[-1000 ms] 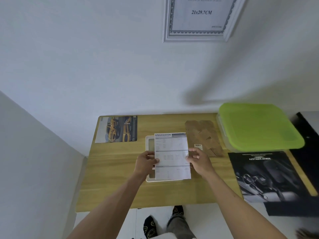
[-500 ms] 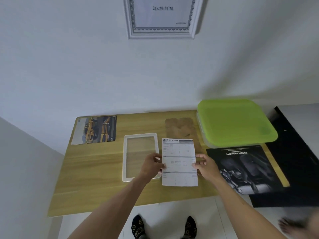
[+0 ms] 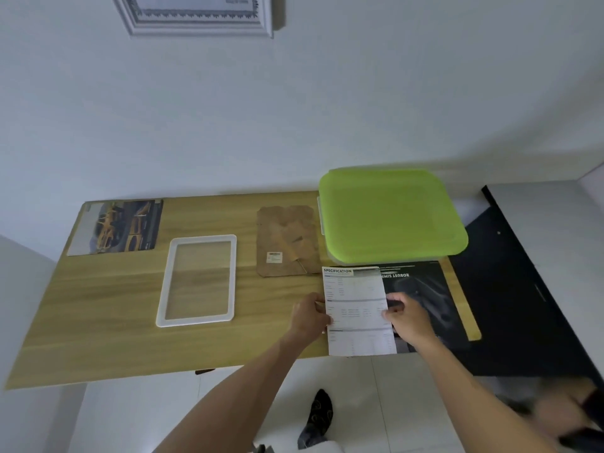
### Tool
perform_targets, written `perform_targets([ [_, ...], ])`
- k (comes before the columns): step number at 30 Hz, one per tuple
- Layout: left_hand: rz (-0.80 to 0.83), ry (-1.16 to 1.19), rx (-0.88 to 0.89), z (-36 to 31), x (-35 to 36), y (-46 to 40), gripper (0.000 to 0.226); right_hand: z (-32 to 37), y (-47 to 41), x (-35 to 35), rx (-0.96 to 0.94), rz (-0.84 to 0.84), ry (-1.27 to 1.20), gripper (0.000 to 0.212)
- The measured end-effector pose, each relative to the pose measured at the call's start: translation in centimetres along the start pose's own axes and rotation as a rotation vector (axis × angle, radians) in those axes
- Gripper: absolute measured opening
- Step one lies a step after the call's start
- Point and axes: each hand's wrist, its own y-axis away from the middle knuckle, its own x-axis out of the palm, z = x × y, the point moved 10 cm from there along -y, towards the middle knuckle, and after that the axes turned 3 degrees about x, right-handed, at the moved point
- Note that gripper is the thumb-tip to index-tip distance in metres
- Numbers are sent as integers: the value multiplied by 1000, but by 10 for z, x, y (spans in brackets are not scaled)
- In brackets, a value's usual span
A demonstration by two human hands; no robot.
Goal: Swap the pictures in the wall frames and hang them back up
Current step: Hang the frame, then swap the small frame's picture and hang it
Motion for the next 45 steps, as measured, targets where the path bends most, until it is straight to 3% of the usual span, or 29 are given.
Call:
perform_targets([
  [5, -88, -150, 46, -11, 16, -4, 44, -6, -11, -9, -46, -14, 97, 34],
  [10, -115, -282, 100, -20, 24, -2, 19, 1, -13, -9, -121, -83, 211, 30],
  [16, -153, -310, 111, -15, 28, -5, 32, 0, -13, -6, -136, -135, 318, 29],
  [20, -142, -319, 128, -19, 26, -3, 17, 8, -9, -8, -129, -160, 394, 37],
  [25, -153, -270, 126, -13, 11, 2, 40, 46, 7, 3, -304, -189, 341, 34],
  [28, -196, -251, 158, -8, -13, 8, 46, 76, 15, 24, -423, -163, 269, 29],
  [34, -333, -211, 213, -3, -104, 18, 39, 150, 30, 88, -571, -68, 242, 25],
  [45, -473, -219, 224, 24, -300, 9, 35, 299, 42, 215, -649, 35, 266, 25],
])
